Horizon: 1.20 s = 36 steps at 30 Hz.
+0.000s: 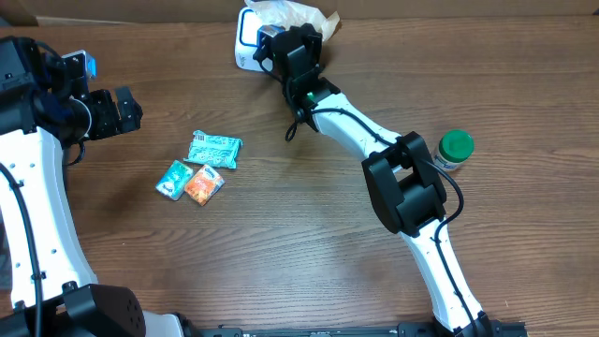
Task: Scan the item barcode
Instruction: 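Hold the bread bag in front of the white scanner, then carry the bread bag right and release it beside the jar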
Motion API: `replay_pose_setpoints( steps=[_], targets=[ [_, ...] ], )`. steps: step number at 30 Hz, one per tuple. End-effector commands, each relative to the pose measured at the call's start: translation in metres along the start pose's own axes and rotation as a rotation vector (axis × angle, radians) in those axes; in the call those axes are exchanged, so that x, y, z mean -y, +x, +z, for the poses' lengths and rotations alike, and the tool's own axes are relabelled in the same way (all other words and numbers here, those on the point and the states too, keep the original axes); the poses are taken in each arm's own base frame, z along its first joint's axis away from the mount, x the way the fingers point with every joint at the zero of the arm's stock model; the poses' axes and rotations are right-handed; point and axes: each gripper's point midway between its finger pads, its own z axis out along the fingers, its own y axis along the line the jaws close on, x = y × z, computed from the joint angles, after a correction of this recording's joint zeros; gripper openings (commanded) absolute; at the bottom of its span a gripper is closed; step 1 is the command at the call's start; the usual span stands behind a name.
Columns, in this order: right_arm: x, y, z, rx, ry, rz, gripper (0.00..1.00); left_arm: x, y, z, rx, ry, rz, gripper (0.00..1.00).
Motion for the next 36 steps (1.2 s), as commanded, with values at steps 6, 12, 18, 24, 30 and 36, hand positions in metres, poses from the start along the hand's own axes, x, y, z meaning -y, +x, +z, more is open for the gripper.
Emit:
replay_pose_setpoints(
  steps=[6,12,18,24,30,36],
  targets=[
    [0.015,-0.010,-0.011,-0.007,0.041,0.020,0.04,0.002,-0.001,-0.002,0.009,0.004,0.030,1.00],
    [0.054,-0.015,-0.028,0.013,0.083,0.188,0.04,0.002,-0.001,-0.002,0.009,0.004,0.030,1.00],
    [0.101,-0.008,-0.058,0.027,0.062,0.341,0.04,0.002,-0.001,-0.002,0.009,0.004,0.030,1.00],
    [0.128,-0.003,-0.122,0.119,-0.204,0.558,0.04,0.002,-0.001,-0.002,0.009,0.004,0.030,1.00],
    [0.131,0.020,-0.212,0.114,-0.653,0.992,0.04,0.002,-0.001,-0.002,0.009,0.004,0.030,1.00],
    [0.105,0.069,-0.280,-0.042,-1.062,1.089,0.04,0.002,-0.001,-0.002,0.009,0.004,0.030,0.99]
  ],
)
